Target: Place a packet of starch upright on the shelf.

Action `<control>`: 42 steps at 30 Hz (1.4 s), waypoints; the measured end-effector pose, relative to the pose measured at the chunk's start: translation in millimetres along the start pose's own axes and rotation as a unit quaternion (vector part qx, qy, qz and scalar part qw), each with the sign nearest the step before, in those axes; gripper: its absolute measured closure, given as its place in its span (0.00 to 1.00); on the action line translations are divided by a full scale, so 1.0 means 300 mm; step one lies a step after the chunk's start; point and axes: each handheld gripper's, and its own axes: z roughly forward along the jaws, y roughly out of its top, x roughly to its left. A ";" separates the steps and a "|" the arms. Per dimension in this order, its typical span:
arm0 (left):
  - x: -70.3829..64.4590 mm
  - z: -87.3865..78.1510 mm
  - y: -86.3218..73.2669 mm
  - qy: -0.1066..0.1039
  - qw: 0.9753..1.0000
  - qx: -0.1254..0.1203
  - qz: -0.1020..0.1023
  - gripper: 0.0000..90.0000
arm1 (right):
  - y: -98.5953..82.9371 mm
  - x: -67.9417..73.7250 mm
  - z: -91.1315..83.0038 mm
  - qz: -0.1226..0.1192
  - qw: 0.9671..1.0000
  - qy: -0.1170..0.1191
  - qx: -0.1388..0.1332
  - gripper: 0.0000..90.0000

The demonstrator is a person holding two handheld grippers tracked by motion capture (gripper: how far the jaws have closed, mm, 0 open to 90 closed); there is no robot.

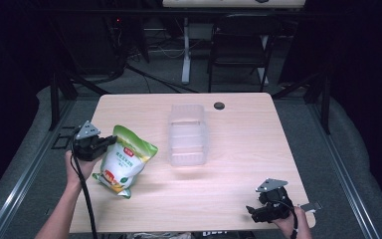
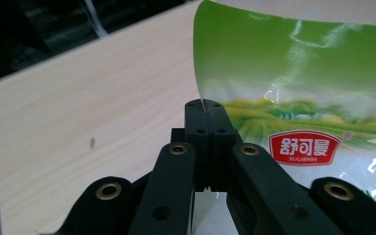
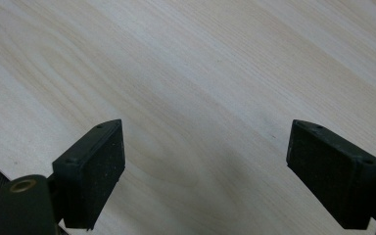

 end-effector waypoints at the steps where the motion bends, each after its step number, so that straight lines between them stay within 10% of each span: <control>1: -0.005 -0.014 0.010 0.004 1.000 -0.013 0.004 1.00 | 0.000 -0.001 0.000 0.000 1.000 -0.001 0.000 0.15; 24: -0.110 -0.093 0.127 -0.018 0.996 -0.056 0.071 1.00 | 0.003 -0.002 0.002 -0.001 1.000 0.000 0.001 0.15; 42: -0.126 -0.098 0.244 -0.036 0.994 -0.061 0.082 1.00 | 0.003 -0.001 0.005 0.001 1.000 -0.001 -0.001 0.15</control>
